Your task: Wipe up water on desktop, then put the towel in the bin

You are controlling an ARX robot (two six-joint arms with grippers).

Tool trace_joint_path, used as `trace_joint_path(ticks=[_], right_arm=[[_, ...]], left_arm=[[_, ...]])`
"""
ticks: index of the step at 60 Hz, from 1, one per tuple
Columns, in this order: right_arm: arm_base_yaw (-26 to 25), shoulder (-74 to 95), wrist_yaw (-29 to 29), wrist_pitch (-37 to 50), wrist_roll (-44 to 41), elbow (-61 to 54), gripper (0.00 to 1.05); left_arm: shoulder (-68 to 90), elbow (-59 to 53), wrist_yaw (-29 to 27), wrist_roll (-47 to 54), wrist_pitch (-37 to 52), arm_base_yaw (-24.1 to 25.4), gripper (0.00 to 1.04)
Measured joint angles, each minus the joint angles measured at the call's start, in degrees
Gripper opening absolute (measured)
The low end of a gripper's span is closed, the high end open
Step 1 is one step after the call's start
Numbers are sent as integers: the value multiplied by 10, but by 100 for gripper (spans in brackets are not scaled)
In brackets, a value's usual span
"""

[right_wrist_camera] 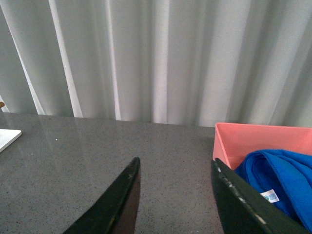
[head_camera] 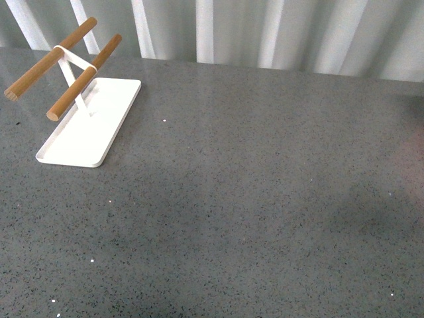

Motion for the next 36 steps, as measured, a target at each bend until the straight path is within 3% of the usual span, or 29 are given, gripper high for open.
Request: trace_joint_path(ticks=[18,36], right_arm=[[0,0,0,0,0,0,99],[0,0,0,0,1,0,98]], left_arm=[[0,0,0,0,0,0,98],[0,0,0,0,0,0,98]])
